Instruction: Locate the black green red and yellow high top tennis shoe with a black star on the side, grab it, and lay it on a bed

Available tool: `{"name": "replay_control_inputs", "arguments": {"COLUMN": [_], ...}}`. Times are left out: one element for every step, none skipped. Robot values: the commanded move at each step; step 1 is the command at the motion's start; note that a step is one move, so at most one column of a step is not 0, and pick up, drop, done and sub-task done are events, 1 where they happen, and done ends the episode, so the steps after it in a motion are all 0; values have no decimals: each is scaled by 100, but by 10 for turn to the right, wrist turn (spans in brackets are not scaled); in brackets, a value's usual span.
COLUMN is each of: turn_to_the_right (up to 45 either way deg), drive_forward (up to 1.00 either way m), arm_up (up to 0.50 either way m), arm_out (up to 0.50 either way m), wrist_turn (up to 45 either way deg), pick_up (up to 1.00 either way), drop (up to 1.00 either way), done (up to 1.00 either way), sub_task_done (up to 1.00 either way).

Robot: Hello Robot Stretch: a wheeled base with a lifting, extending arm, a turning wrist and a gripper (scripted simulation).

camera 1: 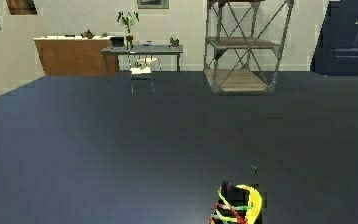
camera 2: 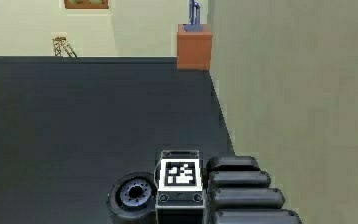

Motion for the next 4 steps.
{"name": "replay_control_inputs", "arguments": {"turn_to_the_right": [-450,-420,0,-30], "drive_forward": [0,0,100,0], "arm_up": [0,0,0,0], "arm_out": [0,0,0,0], "wrist_turn": [0,0,0,0], "pick_up": [0,0,0,0], "drop": [0,0,0,0], "done": [0,0,0,0], "sub_task_done": [0,0,0,0]}}
